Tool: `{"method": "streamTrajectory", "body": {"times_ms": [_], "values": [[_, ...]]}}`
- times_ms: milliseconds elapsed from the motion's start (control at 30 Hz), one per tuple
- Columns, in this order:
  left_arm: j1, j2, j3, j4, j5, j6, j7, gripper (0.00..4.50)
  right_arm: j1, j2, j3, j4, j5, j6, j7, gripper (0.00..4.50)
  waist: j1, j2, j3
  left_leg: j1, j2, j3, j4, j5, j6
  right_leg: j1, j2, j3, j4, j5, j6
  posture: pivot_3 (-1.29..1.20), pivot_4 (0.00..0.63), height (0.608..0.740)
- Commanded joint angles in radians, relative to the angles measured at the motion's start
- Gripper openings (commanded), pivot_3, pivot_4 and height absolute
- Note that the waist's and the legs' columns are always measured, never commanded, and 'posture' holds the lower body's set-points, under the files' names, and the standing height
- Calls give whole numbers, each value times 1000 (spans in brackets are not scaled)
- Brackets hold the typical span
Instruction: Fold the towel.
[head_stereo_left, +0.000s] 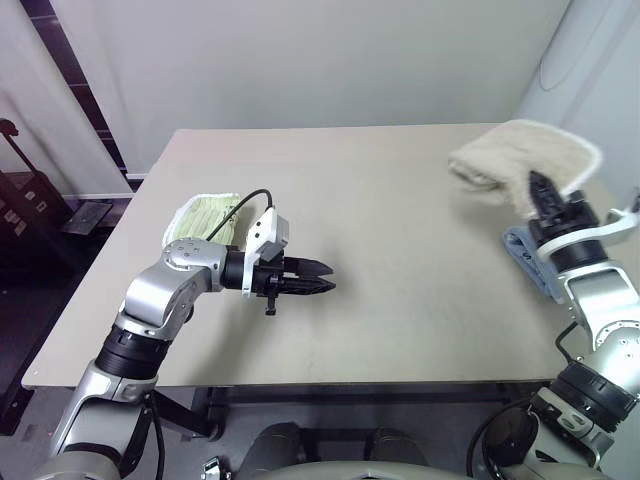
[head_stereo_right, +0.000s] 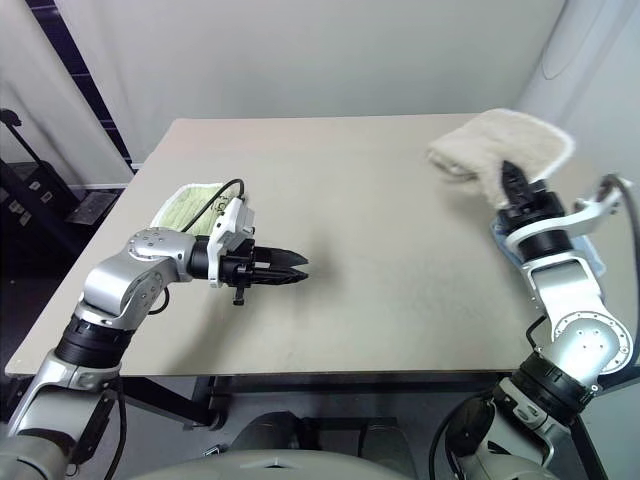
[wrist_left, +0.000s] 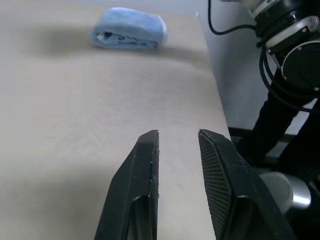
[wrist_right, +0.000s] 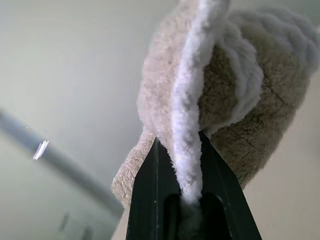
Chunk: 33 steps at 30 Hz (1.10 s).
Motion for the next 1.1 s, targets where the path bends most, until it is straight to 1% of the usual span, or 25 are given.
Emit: {"method": "streamTrajectory", "body": {"times_ms": [33,133,333,400,633,733,867,1100], "values": [[-15,-9,-7,4,7,-29,-9,1315,15,-15,-11,49,-41,-114,-50,27,-12,0,0,0,0,0,0,-1,1,2,0,0,0,0,0,0,0,720],[10,-13,-13,-14,10,-35,-5,1315,44,-23,-3,111,-85,-172,-68,27,-19,0,0,-1,0,0,1,0,1,4,1,0,0,0,1,0,0,720],[82,-20,-25,-49,23,-70,10,1315,75,-63,12,234,-152,-266,-25,27,-20,3,1,0,0,-1,3,2,15,4,1,0,3,0,1,0,0,720],[103,-18,-25,-35,32,-98,3,1315,71,-84,11,264,-163,-286,-17,27,-19,4,1,0,0,-1,3,3,16,5,1,0,4,0,1,0,0,720],[116,-27,-24,154,84,-259,-65,1315,38,-163,25,336,-170,-307,28,27,-15,5,1,9,0,-1,2,3,16,9,0,0,3,0,0,0,0,720],[106,-33,-21,209,95,-303,-88,1315,15,-192,31,376,-176,-313,50,27,-15,5,1,9,0,-1,1,3,16,8,0,0,3,0,0,0,0,720],[78,-18,-1,187,77,-268,-97,1315,-3,-206,48,438,-196,-320,67,27,-16,5,2,9,0,-1,1,3,16,8,0,0,2,0,0,0,0,720],[86,8,28,7,21,-127,-33,1315,24,-179,80,554,-256,-335,77,27,-15,4,2,8,0,-1,1,3,16,9,0,0,1,0,0,0,0,720]]}}
